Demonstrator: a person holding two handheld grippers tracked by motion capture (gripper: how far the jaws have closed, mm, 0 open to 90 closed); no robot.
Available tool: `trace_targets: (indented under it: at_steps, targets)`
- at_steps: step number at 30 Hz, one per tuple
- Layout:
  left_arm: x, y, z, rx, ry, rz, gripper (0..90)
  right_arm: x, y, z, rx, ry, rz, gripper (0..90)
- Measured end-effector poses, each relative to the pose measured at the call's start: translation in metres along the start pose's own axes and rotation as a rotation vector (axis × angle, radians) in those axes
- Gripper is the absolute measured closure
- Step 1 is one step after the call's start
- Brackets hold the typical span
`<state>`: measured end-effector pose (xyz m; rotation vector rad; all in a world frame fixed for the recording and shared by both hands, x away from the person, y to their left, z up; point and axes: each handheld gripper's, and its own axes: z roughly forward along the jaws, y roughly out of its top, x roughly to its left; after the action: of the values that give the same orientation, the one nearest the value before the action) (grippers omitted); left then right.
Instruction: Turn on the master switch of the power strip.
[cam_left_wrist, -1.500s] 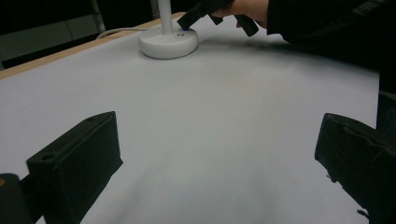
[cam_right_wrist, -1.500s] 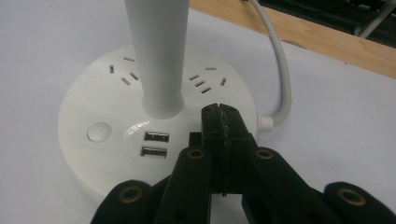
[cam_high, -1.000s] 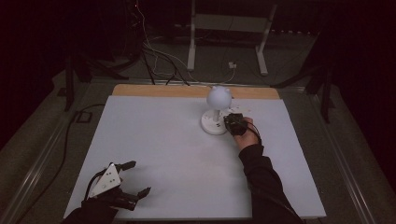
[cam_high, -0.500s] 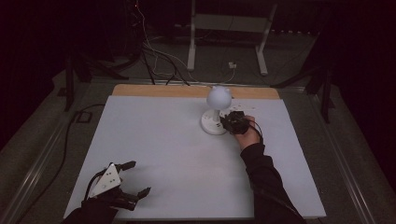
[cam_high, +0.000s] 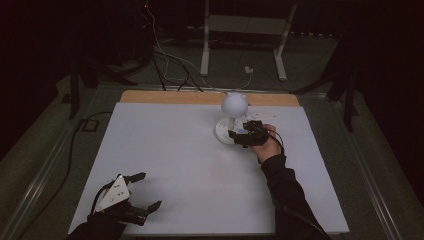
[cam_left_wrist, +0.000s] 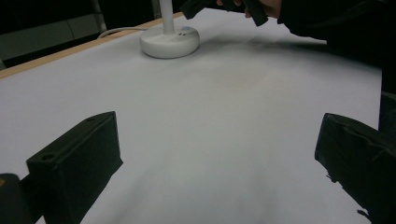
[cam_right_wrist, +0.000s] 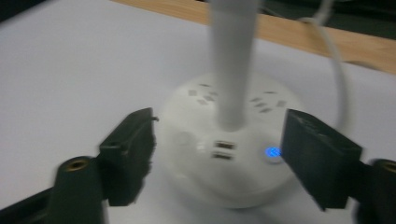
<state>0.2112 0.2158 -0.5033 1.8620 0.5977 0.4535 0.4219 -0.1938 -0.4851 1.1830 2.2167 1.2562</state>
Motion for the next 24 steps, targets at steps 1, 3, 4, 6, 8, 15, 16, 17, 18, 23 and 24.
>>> trace_targets:
  at_steps: [1, 3, 4, 6, 8, 15, 16, 17, 18, 23, 24]
  targets:
    - [0.000, 0.000, 0.000, 0.000, -0.001, 0.001, 0.8, 0.001, 0.000, -0.001, 0.000, 0.015, -0.008, 11.7]
    - [0.000, 0.000, 0.000, 0.000, 0.000, 0.000, 0.8, 0.002, 0.000, -0.002, -0.005, 0.035, -0.014, 5.9]
    - [0.000, 0.000, 0.000, 0.000, 0.000, 0.000, 0.8, 0.002, 0.000, -0.003, 0.000, 0.057, -0.026, 1.3]
    - [0.000, 0.000, 0.000, 0.001, 0.000, 0.000, 0.8, 0.004, 0.000, -0.007, 0.001, 0.090, -0.031, 0.2]
    - [0.000, 0.000, 0.000, 0.001, 0.000, 0.000, 0.8, 0.004, 0.000, -0.008, -0.001, 0.115, -0.022, 0.0]
    - [0.000, 0.000, 0.000, 0.001, -0.002, -0.002, 0.8, 0.006, -0.002, -0.022, -0.003, 0.121, -0.062, 0.0]
    - [0.000, 0.000, 0.000, 0.000, -0.002, -0.003, 0.8, 0.006, -0.003, -0.024, 0.004, 0.125, -0.069, 0.0]
    - [0.000, 0.000, 0.000, 0.000, -0.003, -0.003, 0.8, 0.006, -0.004, -0.026, 0.005, 0.129, -0.074, 0.0]
    - [0.000, 0.000, 0.000, 0.000, -0.002, -0.003, 0.8, 0.006, -0.006, -0.028, 0.008, 0.134, -0.078, 0.0]
    - [0.000, 0.000, 0.001, 0.002, -0.003, -0.003, 0.8, 0.010, -0.012, -0.041, 0.018, 0.152, -0.098, 0.0]
    - [0.000, 0.000, 0.001, 0.004, -0.003, -0.003, 0.8, 0.010, -0.013, -0.043, 0.020, 0.157, -0.106, 0.0]
